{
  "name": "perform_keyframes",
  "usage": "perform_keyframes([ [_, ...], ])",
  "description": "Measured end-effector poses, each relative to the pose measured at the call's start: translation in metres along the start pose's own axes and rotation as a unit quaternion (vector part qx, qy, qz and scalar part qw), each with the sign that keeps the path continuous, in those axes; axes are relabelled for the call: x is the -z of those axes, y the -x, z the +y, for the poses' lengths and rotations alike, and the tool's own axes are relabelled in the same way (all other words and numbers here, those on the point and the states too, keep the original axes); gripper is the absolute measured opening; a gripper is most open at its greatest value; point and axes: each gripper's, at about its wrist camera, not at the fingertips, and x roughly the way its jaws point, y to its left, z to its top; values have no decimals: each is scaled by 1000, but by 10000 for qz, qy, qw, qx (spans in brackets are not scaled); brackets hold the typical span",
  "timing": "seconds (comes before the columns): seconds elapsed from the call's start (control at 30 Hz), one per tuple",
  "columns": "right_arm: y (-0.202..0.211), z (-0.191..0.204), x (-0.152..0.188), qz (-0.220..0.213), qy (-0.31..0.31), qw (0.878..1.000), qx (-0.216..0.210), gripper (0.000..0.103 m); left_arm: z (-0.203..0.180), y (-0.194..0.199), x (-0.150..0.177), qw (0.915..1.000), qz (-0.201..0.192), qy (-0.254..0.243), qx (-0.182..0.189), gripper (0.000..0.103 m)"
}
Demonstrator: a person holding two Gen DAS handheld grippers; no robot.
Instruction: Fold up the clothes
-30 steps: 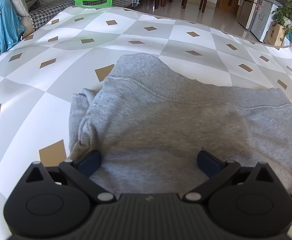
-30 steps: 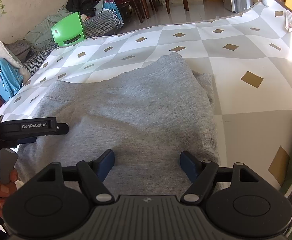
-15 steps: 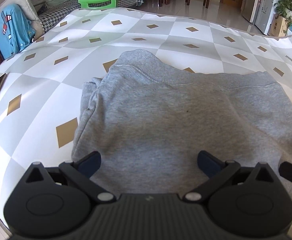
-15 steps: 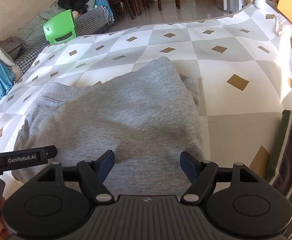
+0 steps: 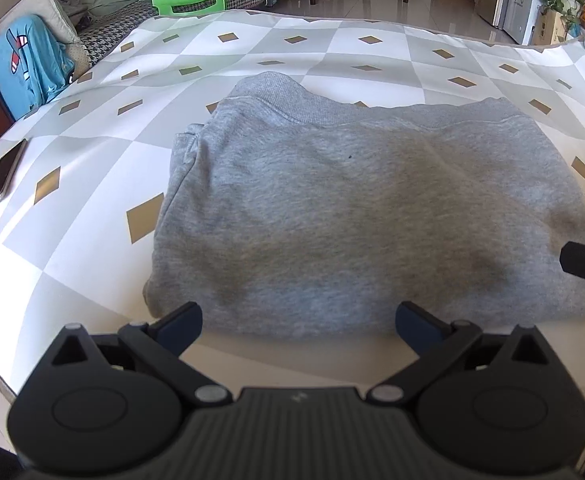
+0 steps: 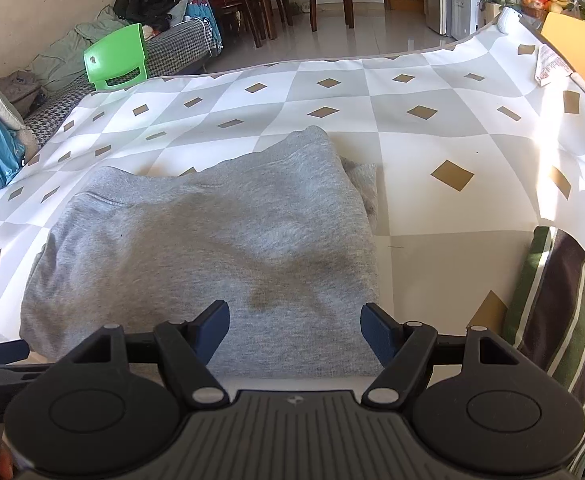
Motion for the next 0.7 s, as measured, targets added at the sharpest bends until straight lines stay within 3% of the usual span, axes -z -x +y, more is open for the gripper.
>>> perform_keyframes([
  [0.17, 1, -2, 5, 154, -130, 9997, -154, 72, -3, 8, 8, 10000, -32, -44, 58, 103],
  [0.7, 7, 13, 20, 353, 300, 9988, -129, 72, -6, 19, 26, 9998, 17, 18, 212, 103],
])
